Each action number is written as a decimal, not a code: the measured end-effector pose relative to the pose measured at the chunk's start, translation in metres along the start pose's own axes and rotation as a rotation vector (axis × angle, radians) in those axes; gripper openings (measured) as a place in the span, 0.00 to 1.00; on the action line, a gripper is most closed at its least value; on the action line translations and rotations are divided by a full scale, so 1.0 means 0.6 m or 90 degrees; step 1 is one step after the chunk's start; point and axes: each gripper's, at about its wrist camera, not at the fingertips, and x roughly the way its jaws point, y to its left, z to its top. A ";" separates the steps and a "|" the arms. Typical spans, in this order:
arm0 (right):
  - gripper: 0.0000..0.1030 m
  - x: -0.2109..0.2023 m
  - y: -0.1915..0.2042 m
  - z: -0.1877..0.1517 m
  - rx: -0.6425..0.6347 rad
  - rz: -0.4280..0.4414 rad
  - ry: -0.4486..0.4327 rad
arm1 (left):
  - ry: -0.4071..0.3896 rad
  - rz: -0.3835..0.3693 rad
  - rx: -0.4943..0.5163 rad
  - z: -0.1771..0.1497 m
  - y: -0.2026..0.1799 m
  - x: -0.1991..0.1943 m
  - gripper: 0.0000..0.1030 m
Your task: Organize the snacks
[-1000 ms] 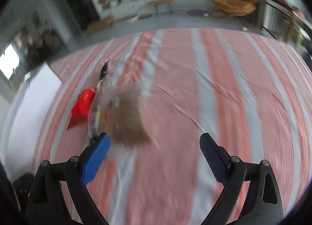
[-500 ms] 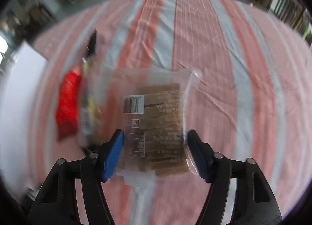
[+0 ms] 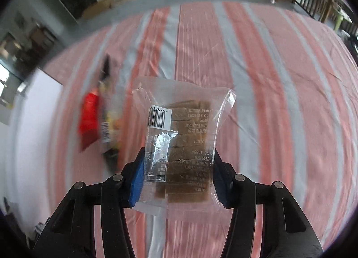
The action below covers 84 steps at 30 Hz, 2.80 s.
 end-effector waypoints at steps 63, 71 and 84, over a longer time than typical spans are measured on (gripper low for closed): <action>0.92 0.037 -0.127 -0.176 0.000 -0.173 -0.158 | 0.130 0.328 0.141 0.014 -0.069 0.314 1.00; 0.92 0.037 -0.128 -0.176 0.000 -0.173 -0.158 | 0.129 0.328 0.141 0.014 -0.069 0.314 1.00; 0.92 0.037 -0.127 -0.176 0.002 -0.174 -0.157 | 0.128 0.328 0.140 0.014 -0.070 0.314 1.00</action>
